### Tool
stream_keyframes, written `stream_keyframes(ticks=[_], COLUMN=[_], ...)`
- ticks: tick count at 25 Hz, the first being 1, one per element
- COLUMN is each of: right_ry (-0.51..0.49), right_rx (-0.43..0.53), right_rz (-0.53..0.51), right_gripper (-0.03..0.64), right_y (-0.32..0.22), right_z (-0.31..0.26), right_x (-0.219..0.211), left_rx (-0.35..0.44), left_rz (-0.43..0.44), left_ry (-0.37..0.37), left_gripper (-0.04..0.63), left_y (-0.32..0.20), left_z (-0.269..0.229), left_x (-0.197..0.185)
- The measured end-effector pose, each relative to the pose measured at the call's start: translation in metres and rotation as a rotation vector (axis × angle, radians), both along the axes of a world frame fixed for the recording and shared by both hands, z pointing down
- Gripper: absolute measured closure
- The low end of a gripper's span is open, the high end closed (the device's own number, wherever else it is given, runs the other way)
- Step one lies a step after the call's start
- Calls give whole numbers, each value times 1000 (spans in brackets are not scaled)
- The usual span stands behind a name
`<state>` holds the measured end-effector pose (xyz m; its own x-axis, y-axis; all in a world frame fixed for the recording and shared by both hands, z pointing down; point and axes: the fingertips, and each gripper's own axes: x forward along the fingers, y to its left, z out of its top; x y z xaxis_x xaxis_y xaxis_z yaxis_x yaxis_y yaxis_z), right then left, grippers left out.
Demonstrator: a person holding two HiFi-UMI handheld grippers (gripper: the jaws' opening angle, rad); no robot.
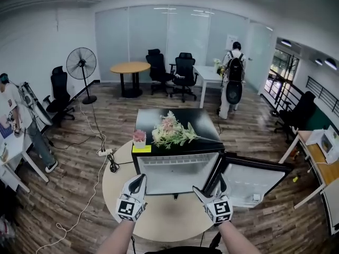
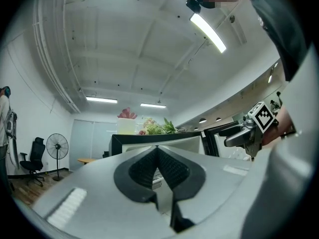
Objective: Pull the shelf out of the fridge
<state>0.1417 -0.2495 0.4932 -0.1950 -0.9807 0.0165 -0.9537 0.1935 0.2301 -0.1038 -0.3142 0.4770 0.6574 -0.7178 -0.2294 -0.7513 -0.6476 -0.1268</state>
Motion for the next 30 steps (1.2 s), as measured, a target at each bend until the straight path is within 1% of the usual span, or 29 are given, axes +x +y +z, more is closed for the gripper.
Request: stream_keyframes(ticks=[5, 8, 12, 20, 22, 24, 27, 30], right_ry=[10, 8, 15, -29, -54, -99, -185, -297], right_rx=[6, 6, 21, -26, -27, -31, -49, -75], right_rz=[-11, -25, -52, -127, -138, -145, -149, -142], right_gripper=[89, 89, 89, 91, 91, 91, 91, 91], right_y=[-23, -34, -50, -76, -80, -86, -94, -104], right_z=[-3, -1, -1, 15, 17, 19, 25, 30], right_x=[-8, -8, -7, -8, -9, -9, -8, -6], left_rx=[6, -1, -1, -28, -34, -42, -49, -54], left_rz=[18, 15, -12, -66, -68, -75, -87, -91], left_ry=[1, 5, 9, -8, -16, -20, -23, -29], left_gripper=[595, 595, 595, 595, 595, 595, 595, 595], left_y=[-15, -20, -28, -37, -38, -39, -42, -45], left_z=[3, 8, 8, 11, 13, 15, 17, 19], left_x=[4, 8, 13, 24, 26, 25, 23, 23])
